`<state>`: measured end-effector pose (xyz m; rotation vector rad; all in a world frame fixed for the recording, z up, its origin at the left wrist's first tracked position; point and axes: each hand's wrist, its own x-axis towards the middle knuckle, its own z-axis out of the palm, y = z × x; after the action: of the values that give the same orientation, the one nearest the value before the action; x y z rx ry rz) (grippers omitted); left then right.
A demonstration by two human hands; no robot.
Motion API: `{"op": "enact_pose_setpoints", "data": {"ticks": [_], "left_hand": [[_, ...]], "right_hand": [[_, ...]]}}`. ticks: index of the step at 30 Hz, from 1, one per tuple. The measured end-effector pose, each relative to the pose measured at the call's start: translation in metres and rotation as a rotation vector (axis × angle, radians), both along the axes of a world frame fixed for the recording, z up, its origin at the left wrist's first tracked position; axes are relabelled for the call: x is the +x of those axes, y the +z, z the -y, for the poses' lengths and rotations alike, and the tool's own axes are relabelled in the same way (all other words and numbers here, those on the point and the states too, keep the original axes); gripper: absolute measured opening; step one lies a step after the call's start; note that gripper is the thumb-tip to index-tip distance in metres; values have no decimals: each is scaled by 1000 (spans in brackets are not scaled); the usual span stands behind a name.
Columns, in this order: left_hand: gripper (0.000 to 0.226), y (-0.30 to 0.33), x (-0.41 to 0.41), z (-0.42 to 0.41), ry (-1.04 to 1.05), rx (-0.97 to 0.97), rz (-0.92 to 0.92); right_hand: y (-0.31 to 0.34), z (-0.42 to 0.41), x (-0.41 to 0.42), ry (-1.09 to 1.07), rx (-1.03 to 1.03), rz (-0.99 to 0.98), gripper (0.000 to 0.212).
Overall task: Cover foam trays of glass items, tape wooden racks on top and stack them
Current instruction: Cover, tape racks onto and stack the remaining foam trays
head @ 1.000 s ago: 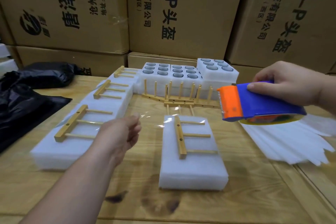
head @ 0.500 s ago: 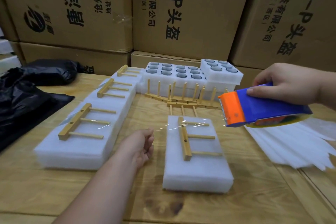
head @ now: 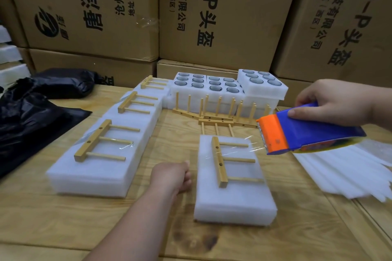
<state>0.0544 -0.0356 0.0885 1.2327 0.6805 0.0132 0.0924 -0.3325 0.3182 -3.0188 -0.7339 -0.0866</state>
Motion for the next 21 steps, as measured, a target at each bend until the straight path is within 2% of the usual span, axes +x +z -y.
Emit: {"op": "enact_pose_setpoints", "data": {"ticks": [3, 6, 9, 14, 17, 21], "left_hand": [[28, -3, -2, 4, -70, 163, 18], [30, -6, -5, 6, -126, 366, 31], [35, -7, -6, 6, -165, 464, 40], [13, -7, -12, 10, -195, 805, -10], [19, -11, -13, 14, -224, 876, 15], [13, -4, -10, 13, -269, 890, -14]], "right_hand": [[-2, 0, 0, 1, -12, -8, 42], [-4, 1, 0, -1, -23, -9, 44], [-5, 2, 0, 0, -17, -5, 44], [-11, 6, 2, 2, -3, -3, 45], [-15, 12, 3, -11, 11, -5, 46], [-20, 18, 2, -27, 17, -8, 45]]}}
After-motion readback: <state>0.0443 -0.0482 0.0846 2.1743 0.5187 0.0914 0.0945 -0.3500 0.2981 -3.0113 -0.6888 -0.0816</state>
